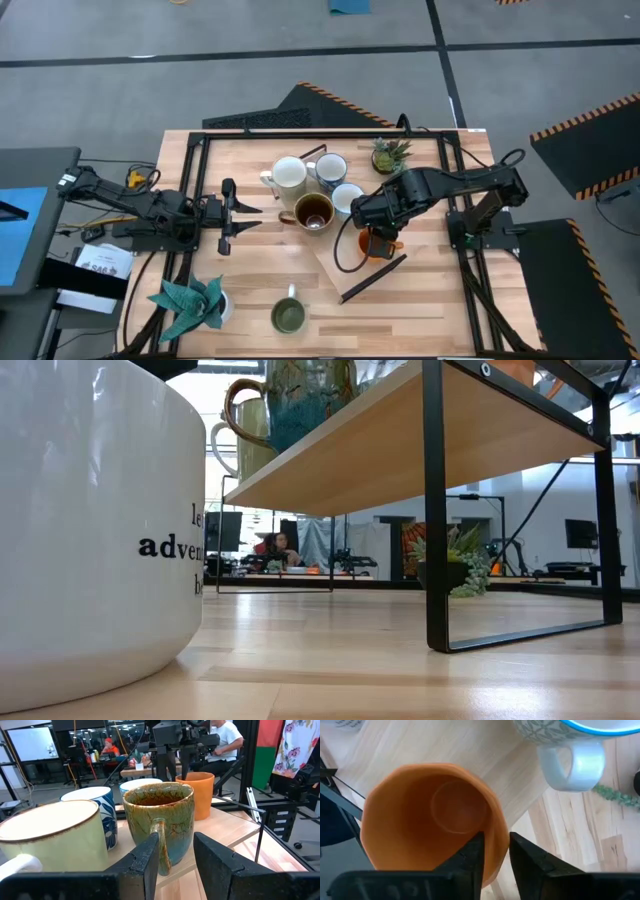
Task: Place coffee mugs
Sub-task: Put the orange mug on the shelf, then put the white mug on the shelf
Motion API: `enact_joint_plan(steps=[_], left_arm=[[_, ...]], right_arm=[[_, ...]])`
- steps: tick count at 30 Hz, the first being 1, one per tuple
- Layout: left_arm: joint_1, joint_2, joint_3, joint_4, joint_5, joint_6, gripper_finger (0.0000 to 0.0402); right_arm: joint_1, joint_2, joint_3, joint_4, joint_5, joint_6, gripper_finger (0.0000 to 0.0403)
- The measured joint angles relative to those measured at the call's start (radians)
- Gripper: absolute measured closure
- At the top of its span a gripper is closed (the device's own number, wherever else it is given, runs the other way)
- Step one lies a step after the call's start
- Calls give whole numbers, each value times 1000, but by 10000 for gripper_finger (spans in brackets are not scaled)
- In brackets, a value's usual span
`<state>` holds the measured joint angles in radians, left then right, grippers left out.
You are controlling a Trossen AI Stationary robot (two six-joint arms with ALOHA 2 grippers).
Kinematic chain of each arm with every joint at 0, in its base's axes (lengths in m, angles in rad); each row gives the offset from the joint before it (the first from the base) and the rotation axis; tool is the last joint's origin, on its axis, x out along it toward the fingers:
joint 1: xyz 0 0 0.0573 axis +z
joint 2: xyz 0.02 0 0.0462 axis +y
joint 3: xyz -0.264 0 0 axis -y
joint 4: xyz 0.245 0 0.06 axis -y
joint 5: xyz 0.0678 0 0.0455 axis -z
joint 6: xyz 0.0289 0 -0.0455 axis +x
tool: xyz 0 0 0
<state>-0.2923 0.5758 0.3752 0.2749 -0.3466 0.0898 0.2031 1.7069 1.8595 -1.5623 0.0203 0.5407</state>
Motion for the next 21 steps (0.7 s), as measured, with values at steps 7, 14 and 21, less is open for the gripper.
enact_joint_plan(steps=[7, 14, 21], left_arm=[[0, 0, 0, 0, 0, 0, 291], [0, 0, 0, -21, 0, -7, 291], [0, 0, 0, -40, 0, -31, 291]], right_arm=[[-16, -53, -1, -9, -22, -30, 277], [46, -187, -1, -9, 138, -37, 280], [241, -380, -157, 16, 531, 105, 281]])
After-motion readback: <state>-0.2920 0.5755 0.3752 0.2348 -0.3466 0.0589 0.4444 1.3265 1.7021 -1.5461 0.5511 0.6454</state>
